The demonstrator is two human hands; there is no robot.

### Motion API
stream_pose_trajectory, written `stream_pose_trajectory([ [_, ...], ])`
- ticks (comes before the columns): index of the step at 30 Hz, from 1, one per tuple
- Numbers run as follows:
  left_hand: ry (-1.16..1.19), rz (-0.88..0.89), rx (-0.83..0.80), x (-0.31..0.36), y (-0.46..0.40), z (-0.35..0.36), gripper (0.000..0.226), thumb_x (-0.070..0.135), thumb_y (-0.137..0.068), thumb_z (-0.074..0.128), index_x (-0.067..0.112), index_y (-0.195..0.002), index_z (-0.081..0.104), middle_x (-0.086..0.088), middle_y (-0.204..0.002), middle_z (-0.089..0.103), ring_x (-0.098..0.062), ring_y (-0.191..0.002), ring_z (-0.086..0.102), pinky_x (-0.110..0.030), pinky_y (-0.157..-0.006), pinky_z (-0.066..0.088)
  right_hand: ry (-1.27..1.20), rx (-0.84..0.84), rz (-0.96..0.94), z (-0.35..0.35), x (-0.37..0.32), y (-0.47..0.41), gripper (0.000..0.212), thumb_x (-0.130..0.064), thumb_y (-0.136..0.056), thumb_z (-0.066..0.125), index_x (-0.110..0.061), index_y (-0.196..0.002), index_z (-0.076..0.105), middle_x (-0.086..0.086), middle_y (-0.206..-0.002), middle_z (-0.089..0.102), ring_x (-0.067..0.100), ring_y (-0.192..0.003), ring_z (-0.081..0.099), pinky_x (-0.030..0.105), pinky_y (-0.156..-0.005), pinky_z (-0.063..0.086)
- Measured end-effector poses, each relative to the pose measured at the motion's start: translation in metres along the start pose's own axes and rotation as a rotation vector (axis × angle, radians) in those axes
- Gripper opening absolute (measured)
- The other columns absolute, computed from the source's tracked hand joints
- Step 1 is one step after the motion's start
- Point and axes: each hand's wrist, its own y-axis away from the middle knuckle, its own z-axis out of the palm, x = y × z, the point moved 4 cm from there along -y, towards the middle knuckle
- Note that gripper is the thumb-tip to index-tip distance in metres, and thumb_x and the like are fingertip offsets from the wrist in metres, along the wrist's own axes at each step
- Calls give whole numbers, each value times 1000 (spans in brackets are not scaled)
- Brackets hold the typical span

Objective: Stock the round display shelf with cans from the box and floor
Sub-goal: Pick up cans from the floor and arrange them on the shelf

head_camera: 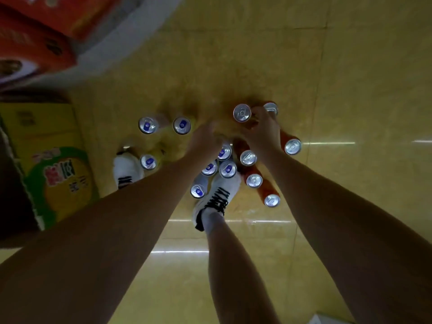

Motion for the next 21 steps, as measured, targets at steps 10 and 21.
stream_pose_trajectory([
  [10,70,28,63,-40,-64,33,48,20,-89,60,18,-135,46,-6,-129,58,-24,-113,57,-40,-91,49,192,-61,-51,59,11,-74,68,-42,-73,76,-19,-130,49,18,-116,60,35,-107,55,34,-83,44],
  [21,49,50,42,-30,-19,3,51,18,-85,66,18,-132,48,-7,-127,60,-26,-110,60,-39,-87,51,59,-80,-100,-2,-24,-6,48,-48,-63,81,-24,-101,66,-8,-86,66,11,-82,60,28,-69,48],
])
